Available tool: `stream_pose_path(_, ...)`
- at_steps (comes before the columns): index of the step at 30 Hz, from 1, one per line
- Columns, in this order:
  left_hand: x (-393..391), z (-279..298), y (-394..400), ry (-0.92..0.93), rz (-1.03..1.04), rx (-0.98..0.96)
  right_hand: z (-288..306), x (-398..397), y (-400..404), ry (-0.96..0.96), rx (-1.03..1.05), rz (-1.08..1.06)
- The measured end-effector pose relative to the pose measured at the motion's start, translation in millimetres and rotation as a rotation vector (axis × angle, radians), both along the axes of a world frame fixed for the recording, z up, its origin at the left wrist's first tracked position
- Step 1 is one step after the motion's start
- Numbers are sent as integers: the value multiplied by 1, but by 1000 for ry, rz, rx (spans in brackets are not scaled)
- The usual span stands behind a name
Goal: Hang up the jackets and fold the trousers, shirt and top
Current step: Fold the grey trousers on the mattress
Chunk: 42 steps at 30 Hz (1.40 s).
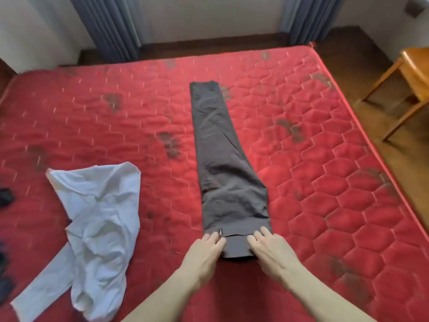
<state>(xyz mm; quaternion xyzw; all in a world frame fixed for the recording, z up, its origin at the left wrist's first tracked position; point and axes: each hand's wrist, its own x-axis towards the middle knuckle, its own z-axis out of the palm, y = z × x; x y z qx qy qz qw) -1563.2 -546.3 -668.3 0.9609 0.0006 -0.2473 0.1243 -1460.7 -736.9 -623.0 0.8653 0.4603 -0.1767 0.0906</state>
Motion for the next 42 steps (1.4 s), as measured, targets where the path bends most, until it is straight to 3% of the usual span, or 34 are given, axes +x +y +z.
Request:
stream_pose_path(4, -45, -61, -38, 98, -31, -32, -63, -38, -42, 21, -23, 95)
stream_pose_path(10, -83, -117, -70, 189, -137, -75, -129, -74, -80, 135, -163, 38)
stream_pose_path(12, -92, -125, -71, 121, -158, -119, -139, -84, -89, 130, -156, 21)
stream_pose_path(14, -96, -134, -69, -69, -153, -153, -145, -89, -89, 113, -101, -11)
stream_pose_path(18, -80, -151, -68, -378, 8, -152, -164, -80, -67, -32, 248, -73)
stream_pose_path(22, -46, -168, -64, -394, 101, -100, -192, -56, -43, -88, 385, -155)
stream_pose_path(27, -34, -199, -61, -355, 188, -82, -233, -29, -42, -37, 322, -201)
stream_pose_path(34, -69, -221, -27, -386, -84, -58, -255, -9, -102, -6, 237, -44)
stream_pose_path(42, -69, -206, 44, -312, -474, -173, -228, 49, -145, 35, 131, 359)
